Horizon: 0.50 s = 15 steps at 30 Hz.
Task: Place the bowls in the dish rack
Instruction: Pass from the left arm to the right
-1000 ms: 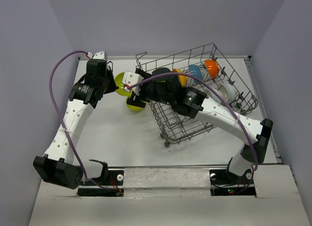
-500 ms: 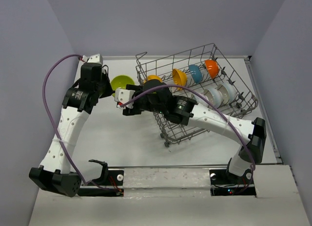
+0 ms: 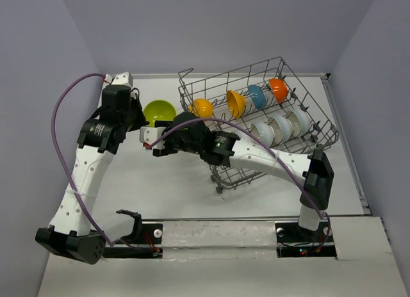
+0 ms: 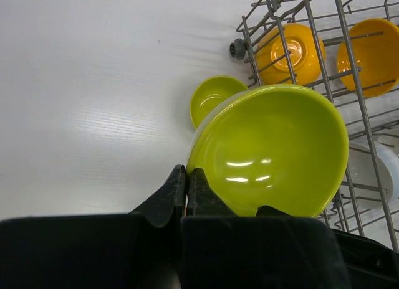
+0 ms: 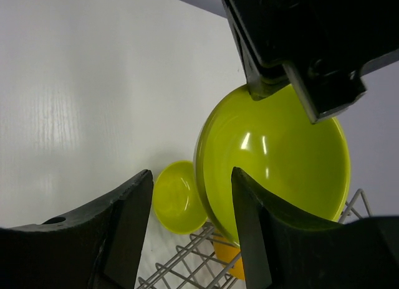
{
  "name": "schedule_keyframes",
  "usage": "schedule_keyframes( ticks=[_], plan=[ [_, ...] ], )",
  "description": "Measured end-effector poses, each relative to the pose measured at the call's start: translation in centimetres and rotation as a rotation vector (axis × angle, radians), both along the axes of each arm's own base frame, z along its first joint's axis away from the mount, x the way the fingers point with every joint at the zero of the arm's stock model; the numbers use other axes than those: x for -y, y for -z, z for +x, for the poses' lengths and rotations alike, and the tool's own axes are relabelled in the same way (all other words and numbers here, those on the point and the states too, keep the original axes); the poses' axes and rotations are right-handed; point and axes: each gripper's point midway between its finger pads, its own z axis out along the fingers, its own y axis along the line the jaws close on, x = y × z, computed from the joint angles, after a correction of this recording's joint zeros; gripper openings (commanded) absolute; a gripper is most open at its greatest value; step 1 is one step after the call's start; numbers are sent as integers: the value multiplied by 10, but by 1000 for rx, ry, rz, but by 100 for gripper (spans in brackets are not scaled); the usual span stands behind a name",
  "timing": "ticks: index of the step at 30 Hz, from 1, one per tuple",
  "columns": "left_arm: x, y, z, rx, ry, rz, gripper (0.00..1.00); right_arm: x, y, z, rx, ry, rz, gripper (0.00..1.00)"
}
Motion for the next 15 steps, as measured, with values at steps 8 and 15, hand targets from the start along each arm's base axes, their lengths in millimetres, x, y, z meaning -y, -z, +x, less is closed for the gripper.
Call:
schedule_keyframes(
  ticks=[8, 15],
  plan=[
    [2, -1, 0, 0, 14, -1, 0, -5, -16, 4, 68, 14, 38, 52],
    [3, -1, -3, -2, 24, -4, 0, -7, -21, 7, 97, 23, 50, 45]
  ],
)
